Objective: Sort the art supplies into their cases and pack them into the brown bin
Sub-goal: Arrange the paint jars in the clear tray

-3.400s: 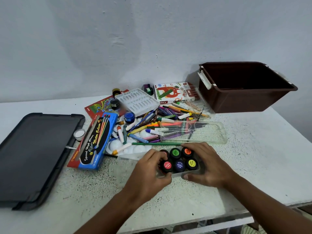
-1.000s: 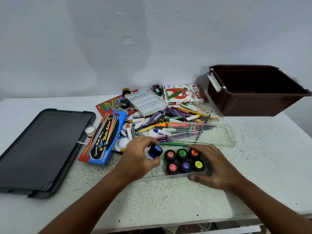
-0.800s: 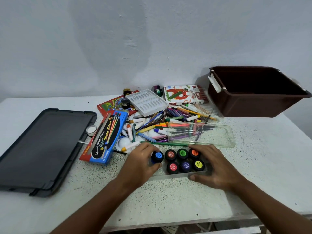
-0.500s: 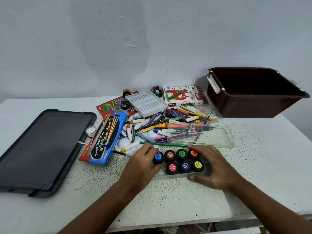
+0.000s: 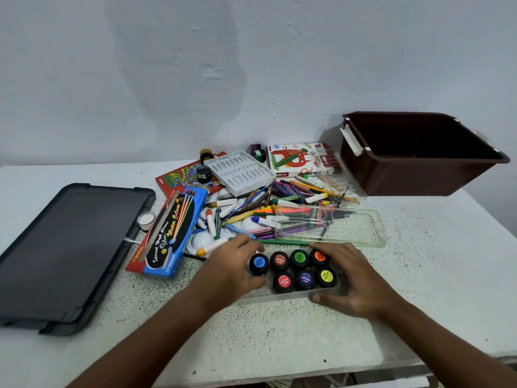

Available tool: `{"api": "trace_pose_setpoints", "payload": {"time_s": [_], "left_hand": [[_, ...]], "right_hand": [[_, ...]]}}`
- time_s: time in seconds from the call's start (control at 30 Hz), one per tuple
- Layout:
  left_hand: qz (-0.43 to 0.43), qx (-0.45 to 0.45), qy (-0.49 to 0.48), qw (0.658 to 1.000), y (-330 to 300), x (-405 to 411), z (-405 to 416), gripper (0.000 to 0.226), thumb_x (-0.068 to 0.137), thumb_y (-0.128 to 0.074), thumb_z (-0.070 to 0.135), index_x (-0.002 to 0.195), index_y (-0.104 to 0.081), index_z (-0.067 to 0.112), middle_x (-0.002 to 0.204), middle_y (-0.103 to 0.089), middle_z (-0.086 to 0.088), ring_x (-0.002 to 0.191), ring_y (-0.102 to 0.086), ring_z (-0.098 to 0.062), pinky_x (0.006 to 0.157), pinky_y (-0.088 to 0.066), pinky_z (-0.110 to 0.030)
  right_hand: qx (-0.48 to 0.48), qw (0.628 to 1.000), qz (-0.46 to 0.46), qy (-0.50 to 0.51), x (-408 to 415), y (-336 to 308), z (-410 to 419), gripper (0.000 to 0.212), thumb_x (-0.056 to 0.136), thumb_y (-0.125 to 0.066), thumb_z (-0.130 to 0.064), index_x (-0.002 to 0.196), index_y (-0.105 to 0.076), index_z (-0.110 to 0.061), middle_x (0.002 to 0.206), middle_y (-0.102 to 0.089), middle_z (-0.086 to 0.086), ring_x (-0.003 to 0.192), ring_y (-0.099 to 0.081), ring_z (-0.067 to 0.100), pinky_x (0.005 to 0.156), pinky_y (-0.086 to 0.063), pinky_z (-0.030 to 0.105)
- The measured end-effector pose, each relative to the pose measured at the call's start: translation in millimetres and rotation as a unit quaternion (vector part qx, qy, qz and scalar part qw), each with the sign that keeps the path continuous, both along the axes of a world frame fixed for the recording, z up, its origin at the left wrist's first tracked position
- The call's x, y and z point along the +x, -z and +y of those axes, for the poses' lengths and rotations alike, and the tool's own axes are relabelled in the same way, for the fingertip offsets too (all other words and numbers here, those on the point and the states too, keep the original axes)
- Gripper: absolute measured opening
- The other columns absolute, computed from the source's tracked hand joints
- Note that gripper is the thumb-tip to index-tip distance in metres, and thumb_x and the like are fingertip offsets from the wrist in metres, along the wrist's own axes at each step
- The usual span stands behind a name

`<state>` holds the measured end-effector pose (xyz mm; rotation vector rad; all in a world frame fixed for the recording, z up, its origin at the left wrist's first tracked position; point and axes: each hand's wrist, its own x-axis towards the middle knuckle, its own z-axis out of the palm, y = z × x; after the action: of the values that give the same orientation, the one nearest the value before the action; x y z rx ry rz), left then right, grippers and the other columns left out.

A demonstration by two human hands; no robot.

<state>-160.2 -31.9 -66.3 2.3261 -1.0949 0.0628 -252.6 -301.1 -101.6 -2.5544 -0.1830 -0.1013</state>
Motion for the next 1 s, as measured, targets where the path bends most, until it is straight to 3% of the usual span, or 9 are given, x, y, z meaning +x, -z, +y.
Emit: {"api": "trace_pose_setpoints", "payload": {"time_s": [0.07, 0.13, 0.33, 0.57, 0.83, 1.0], "left_hand": [[0.036, -0.001, -0.007, 0.999, -18, 14, -5, 0.053, 0.074, -0.074, 0.050, 0.114, -0.060, 0.020, 0.100, -0.052, 0.009, 0.067, -0.045, 0.005, 0.063, -0.033, -0.011], [0.032, -0.003, -0.026, 0.999, -36, 39, -14, 0.047, 0.079, -0.068, 0.052, 0.114, -0.060, 0.022, 0.097, -0.053, 0.008, 0.072, -0.045, 0.005, 0.064, -0.033, -0.014], [-0.034, 0.024, -0.087, 0.995, -45, 136, -51, 0.034, 0.088, -0.064, 0.029, 0.116, -0.062, 0.011, 0.109, -0.062, -0.012, 0.095, -0.057, -0.024, 0.079, -0.042, -0.030], [-0.069, 0.102, -0.116, 0.986, -33, 197, -104, 0.040, 0.090, -0.059, 0.018, 0.130, -0.055, 0.015, 0.129, -0.052, -0.018, 0.115, -0.049, -0.034, 0.095, -0.040, -0.039], [-0.050, 0.145, -0.125, 0.980, -10, 242, -135, 0.035, 0.090, -0.057, 0.021, 0.125, -0.059, 0.014, 0.120, -0.058, -0.016, 0.105, -0.053, -0.034, 0.088, -0.046, -0.043], [-0.051, 0.166, -0.163, 0.971, -4, 254, -145, 0.031, 0.094, -0.054, 0.025, 0.120, -0.059, 0.010, 0.120, -0.051, -0.023, 0.113, -0.041, -0.039, 0.095, -0.036, -0.045]], "right_hand": [[-0.002, 1.000, -0.001, 0.000, 0, 0, 0, 0.088, 0.067, -0.067, -0.071, 0.142, -0.031, -0.043, 0.135, -0.036, -0.030, 0.125, -0.034, 0.001, 0.102, -0.039, 0.038], [-0.005, 1.000, 0.001, -0.001, 0, -1, 0, 0.088, 0.067, -0.067, -0.071, 0.143, -0.030, -0.045, 0.135, -0.036, -0.027, 0.127, -0.032, 0.001, 0.104, -0.037, 0.037], [-0.001, 1.000, 0.020, -0.004, 2, -2, -2, 0.090, 0.068, -0.067, -0.072, 0.144, -0.027, -0.045, 0.138, -0.035, -0.019, 0.128, -0.031, 0.003, 0.105, -0.038, 0.039], [0.003, 1.000, 0.013, -0.011, 6, 2, -6, 0.089, 0.076, -0.067, -0.064, 0.149, -0.024, -0.037, 0.145, -0.036, -0.011, 0.129, -0.034, 0.009, 0.105, -0.037, 0.039], [-0.014, 1.000, 0.015, -0.009, 5, 2, -7, 0.089, 0.076, -0.069, -0.061, 0.148, -0.027, -0.032, 0.145, -0.036, -0.009, 0.130, -0.034, 0.010, 0.106, -0.033, 0.036], [-0.011, 1.000, 0.008, -0.009, 5, 4, -7, 0.089, 0.076, -0.068, -0.063, 0.148, -0.027, -0.033, 0.145, -0.038, -0.008, 0.129, -0.035, 0.011, 0.105, -0.035, 0.038]]}}
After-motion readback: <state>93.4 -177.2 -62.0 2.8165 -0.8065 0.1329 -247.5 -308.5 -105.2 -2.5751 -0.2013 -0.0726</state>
